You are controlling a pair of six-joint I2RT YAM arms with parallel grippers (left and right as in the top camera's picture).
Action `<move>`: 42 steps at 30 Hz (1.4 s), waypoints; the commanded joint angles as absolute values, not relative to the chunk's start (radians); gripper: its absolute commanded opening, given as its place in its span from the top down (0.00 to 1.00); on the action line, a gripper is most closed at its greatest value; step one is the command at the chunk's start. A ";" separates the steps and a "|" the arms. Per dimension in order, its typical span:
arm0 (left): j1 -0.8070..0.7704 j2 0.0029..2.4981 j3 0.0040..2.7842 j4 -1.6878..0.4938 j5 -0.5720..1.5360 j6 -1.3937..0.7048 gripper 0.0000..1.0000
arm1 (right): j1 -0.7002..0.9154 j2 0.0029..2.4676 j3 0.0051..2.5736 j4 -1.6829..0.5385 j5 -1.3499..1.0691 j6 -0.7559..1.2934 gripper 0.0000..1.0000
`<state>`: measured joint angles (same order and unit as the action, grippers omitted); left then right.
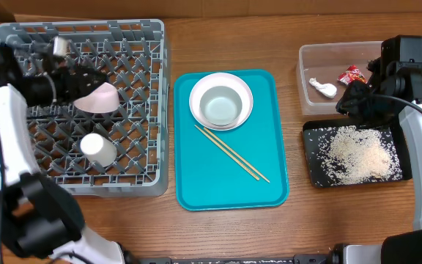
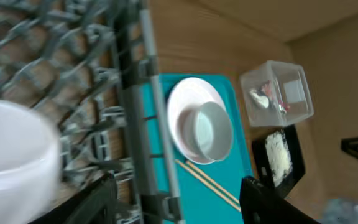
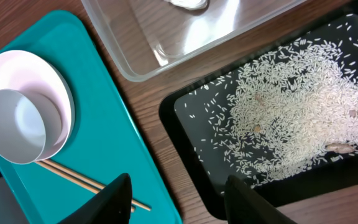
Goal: Sort waste into correct bins and load items into the dishwasher
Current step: 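Carry the pink bowl to the dish rack and release it, then grasp the grey bowl off the white plate with the left gripper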
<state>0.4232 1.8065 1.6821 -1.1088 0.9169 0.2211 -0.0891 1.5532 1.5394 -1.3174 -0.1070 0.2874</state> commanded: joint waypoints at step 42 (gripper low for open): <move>-0.577 2.154 1.706 -0.871 -0.034 0.134 0.96 | -0.089 1.526 1.567 -1.315 -0.106 0.284 0.50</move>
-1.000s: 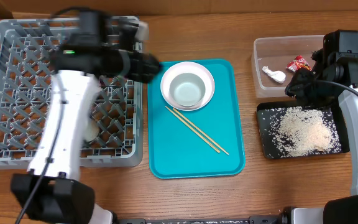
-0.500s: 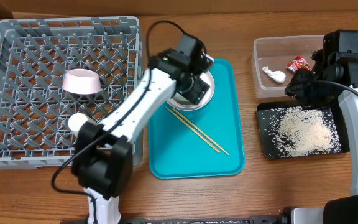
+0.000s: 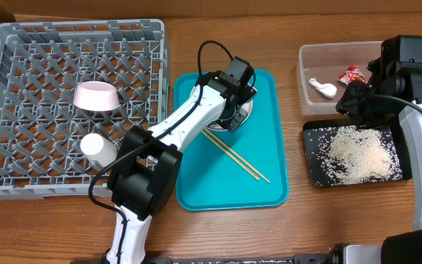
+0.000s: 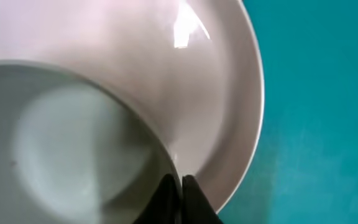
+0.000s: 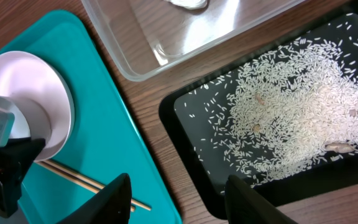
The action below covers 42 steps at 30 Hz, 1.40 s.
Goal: Sort waste into correct bins and load items into the dishwasher
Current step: 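Grasp the grey bowl off the white plate with the left gripper, then set the grey bowl into the dish rack and open the left gripper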
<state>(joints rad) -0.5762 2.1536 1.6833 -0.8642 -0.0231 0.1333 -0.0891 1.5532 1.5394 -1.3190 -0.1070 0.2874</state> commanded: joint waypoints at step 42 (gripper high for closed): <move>0.372 2.289 1.829 -0.638 1.424 -0.157 0.91 | -0.089 1.526 1.567 -1.333 -0.106 0.284 0.50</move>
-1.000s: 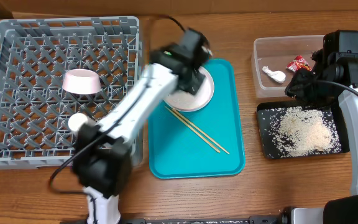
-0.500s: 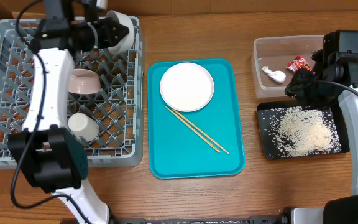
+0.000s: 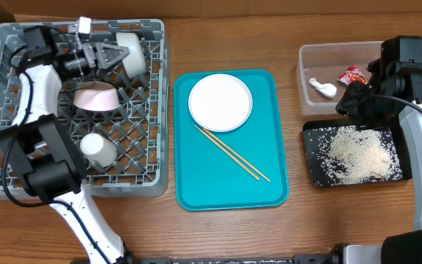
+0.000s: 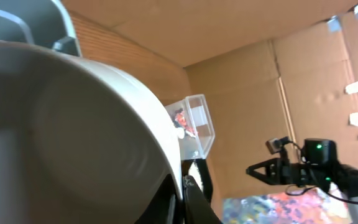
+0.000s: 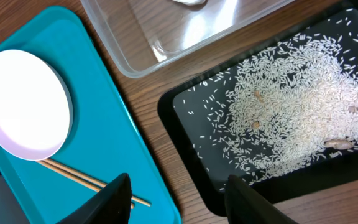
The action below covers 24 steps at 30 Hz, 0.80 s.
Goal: Sort waste into correct bins and load items into the dishwasher
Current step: 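Set the grey bowl into the dish rack and open the left gripper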
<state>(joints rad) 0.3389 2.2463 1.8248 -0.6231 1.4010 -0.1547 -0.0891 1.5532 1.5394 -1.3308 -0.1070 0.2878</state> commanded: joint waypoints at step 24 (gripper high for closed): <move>0.351 1.778 1.830 -0.947 0.659 -0.022 0.00 | -0.089 1.526 1.567 -1.330 -0.106 0.284 0.49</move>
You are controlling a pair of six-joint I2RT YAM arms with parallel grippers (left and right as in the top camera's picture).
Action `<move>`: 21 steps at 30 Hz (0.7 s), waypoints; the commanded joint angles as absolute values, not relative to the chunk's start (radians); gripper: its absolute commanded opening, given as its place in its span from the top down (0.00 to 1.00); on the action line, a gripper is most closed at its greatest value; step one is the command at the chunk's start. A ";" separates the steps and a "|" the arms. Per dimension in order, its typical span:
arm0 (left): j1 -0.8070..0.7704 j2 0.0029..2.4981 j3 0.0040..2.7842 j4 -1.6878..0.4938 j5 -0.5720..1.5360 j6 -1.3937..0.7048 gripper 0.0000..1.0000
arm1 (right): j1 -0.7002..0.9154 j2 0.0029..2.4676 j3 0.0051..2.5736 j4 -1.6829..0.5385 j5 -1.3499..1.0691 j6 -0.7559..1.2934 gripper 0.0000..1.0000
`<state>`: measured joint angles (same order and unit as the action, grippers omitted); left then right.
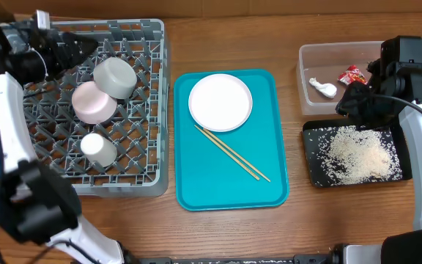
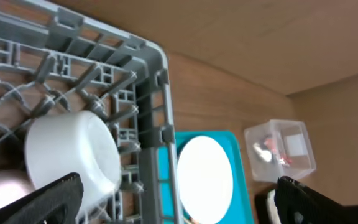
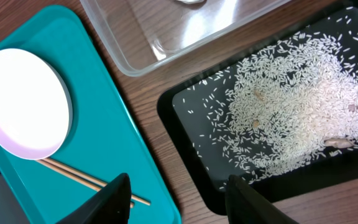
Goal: Sort waste into correct bins and load items into the dishwasher
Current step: 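Set the grey bowl into the dish rack and open the left gripper, then reach the left gripper to the tray and pinch the wooden chopsticks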
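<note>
A grey bowl (image 1: 116,77) lies tilted in the grey dish rack (image 1: 156,110), touching a pink bowl (image 1: 92,103); a white cup (image 1: 97,149) stands nearer the front. My left gripper (image 1: 79,45) hangs open over the rack's back left, empty, with the grey bowl (image 2: 73,152) just below its left finger. A white plate (image 1: 220,101) and a pair of chopsticks (image 1: 231,152) rest on the teal tray (image 1: 269,183). My right gripper (image 3: 179,205) is open and empty over the wood between the teal tray (image 3: 123,124) and the black tray (image 3: 197,124).
A clear bin (image 1: 310,55) at the back right holds a red wrapper (image 1: 353,75) and a white scrap (image 1: 323,88). The black tray (image 1: 310,158) in front of it is covered with rice (image 1: 356,152). Cardboard walls rise behind the table.
My left gripper was shut on the grey bowl at the rack's back edge; now it is open and further left, and the bowl lies in the rack against the pink bowl. The right arm has not moved.
The grey bowl sat on the white plate while my left gripper was open over the rack. Then the gripper was shut on the bowl's rim at the tray. Later it held the bowl over the rack's back. Now the bowl rests in the rack, released.
</note>
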<state>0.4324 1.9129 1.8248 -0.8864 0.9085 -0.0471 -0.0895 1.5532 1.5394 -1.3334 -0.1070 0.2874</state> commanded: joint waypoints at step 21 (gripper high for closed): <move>-0.538 1.874 1.805 -1.325 0.089 -1.132 0.00 | -0.089 1.526 1.567 -1.353 -0.091 0.255 0.39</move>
<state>-0.4744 1.8030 1.8233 -1.3136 0.2054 -0.8459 -0.0891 1.5532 1.5394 -1.3506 -0.1040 0.2687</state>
